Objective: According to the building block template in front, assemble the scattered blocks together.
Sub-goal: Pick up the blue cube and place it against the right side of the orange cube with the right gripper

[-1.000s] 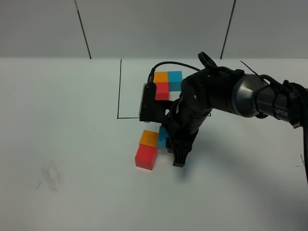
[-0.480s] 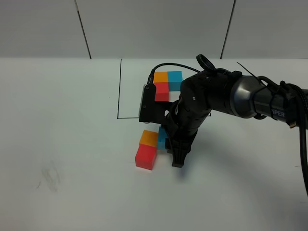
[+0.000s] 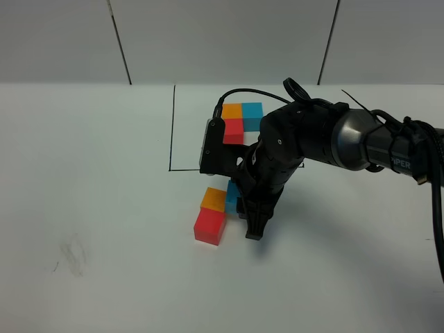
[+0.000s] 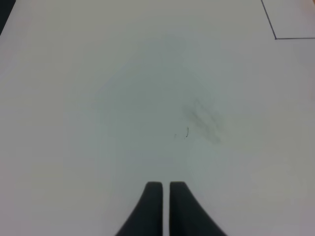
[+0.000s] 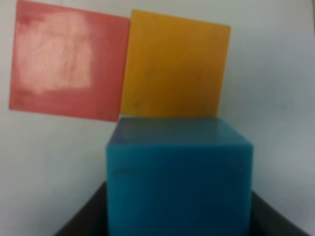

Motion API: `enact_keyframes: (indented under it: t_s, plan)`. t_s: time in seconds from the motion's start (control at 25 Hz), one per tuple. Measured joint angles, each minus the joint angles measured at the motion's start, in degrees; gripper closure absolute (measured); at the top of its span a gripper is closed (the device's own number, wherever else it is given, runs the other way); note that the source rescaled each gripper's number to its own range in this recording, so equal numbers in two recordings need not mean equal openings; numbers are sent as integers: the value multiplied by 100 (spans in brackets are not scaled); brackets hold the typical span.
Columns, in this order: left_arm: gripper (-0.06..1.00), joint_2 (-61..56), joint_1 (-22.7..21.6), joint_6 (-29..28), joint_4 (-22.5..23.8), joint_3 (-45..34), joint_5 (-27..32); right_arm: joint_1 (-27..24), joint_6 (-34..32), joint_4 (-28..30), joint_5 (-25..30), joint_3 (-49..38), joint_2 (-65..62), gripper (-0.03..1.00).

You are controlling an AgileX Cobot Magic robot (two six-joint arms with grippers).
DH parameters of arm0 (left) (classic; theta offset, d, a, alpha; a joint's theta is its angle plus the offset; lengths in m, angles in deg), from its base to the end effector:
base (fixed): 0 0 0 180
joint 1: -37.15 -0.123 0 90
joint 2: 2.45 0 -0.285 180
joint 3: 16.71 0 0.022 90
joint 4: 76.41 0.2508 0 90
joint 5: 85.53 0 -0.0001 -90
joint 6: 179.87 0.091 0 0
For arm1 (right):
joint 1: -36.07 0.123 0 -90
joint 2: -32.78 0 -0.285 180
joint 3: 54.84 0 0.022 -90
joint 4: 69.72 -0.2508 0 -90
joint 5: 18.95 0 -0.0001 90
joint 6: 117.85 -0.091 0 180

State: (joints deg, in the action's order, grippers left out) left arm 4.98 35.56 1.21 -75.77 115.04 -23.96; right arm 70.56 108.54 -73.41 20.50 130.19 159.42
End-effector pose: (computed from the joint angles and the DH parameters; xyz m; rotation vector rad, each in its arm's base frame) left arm -0.0070 0.0007 0.2777 -0.0098 2.0466 0.0424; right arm 0.3479 0.2436 0.1530 -1.7750 2.1756 0.0202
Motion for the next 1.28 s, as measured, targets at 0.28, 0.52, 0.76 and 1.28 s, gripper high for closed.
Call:
enact_keyframes:
  t_s: [0.28, 0.52, 0.76, 1.28]
  plan:
    - [94, 0, 0, 0, 0, 0, 0, 0, -141, 0, -6, 0, 0, 46]
    - [94, 0, 0, 0, 0, 0, 0, -17, -260, -3, -6, 0, 39, 46]
    - [94, 0, 0, 0, 0, 0, 0, -22, -266, -26, -11, 0, 178, 46]
    - [94, 0, 0, 0, 0, 0, 0, -28, -266, -31, -11, 1, 342, 46]
